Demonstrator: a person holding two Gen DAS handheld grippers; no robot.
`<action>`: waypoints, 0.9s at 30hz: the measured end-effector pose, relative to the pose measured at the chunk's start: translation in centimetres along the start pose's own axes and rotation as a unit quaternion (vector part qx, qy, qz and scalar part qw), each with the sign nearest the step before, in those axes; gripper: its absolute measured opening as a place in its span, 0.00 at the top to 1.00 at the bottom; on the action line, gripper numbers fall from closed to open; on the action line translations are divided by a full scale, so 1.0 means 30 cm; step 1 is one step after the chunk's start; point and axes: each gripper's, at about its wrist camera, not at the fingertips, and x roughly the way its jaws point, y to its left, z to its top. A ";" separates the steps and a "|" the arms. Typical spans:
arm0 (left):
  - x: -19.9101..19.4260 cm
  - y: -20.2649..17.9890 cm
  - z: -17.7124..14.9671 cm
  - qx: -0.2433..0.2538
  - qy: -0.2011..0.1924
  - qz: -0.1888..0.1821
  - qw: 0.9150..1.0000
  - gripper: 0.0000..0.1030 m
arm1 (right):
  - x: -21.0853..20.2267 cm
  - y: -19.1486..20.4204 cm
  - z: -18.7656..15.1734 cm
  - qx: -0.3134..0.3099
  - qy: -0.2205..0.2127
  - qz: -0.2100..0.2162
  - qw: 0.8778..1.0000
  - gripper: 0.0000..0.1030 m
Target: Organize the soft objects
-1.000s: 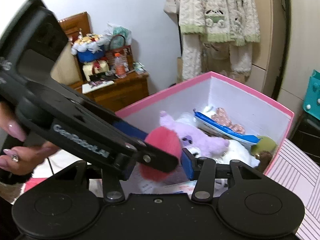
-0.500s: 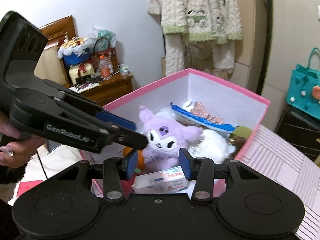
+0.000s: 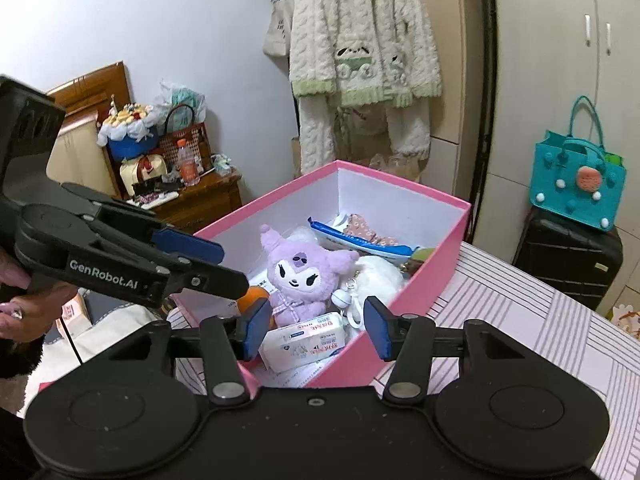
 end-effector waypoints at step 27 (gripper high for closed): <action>-0.208 -0.252 -0.059 0.055 0.003 -0.018 0.998 0.08 | -0.286 -0.029 -0.077 0.094 0.050 -0.160 0.981 0.00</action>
